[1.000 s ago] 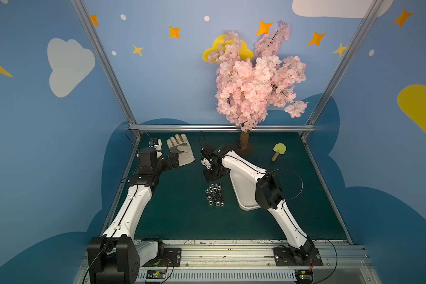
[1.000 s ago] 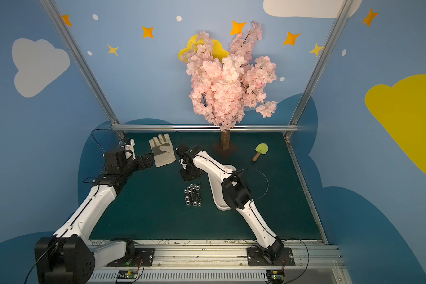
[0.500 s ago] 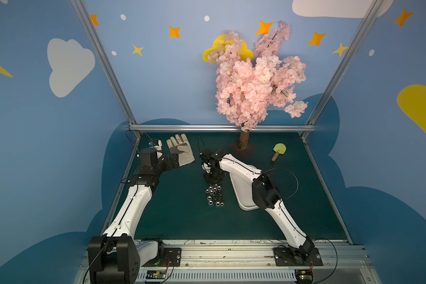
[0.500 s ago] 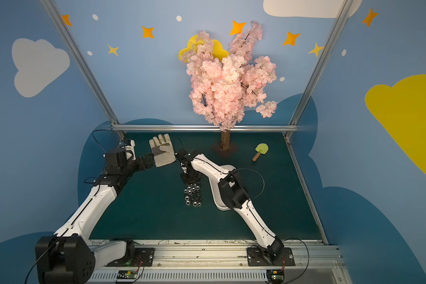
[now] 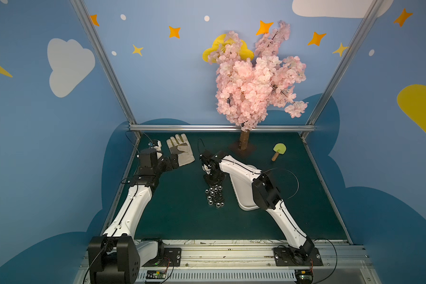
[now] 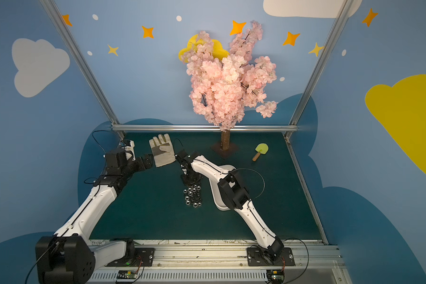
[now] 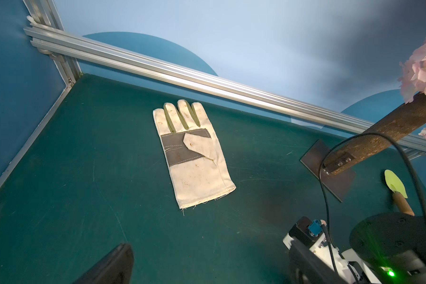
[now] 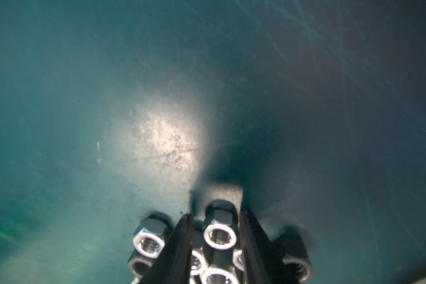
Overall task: Put the nuts on the desktop into the storage box
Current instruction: Pick up the nut from the center of the board.
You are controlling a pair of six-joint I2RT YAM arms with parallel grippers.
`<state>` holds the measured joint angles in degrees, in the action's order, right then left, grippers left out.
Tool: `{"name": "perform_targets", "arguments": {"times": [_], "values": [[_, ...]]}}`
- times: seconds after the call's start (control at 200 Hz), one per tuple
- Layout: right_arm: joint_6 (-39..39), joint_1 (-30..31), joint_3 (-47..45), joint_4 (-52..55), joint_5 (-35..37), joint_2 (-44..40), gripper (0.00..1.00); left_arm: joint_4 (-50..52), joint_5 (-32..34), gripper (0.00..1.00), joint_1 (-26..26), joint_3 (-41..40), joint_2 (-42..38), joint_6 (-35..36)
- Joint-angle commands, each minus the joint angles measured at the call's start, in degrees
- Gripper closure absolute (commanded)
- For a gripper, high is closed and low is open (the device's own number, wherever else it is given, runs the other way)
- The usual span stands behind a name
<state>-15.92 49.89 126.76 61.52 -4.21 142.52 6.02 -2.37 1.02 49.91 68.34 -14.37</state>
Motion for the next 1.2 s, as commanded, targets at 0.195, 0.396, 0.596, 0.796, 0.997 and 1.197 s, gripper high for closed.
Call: {"name": "perform_targets", "arguments": {"times": [0.195,0.396,0.596,0.796,0.997,1.197], "values": [[-1.5,1.1,-8.8,-1.3,-0.9,-3.1,0.61,-0.3,1.3,0.00,0.2,-0.7,-1.1,0.2],[-0.5,1.7,-3.3,2.0,2.5,0.6,0.69,-0.5,2.0,0.00,0.2,-1.2,-1.8,0.2],[0.0,2.9,-1.8,3.2,6.1,0.9,0.90,0.0,2.3,0.00,0.2,-0.8,-1.9,0.4],[0.2,2.7,-2.4,-0.2,7.8,-8.6,0.95,-0.7,1.8,0.00,0.1,-1.2,-1.9,-0.2],[1.2,-0.6,-7.6,-0.7,10.3,-21.9,0.94,-1.0,-0.8,0.00,0.1,-0.7,-1.1,-0.8],[0.8,-8.2,-22.3,0.0,9.8,-31.3,0.94,-1.5,-3.2,0.00,0.0,-1.0,-1.6,-0.1]]}}
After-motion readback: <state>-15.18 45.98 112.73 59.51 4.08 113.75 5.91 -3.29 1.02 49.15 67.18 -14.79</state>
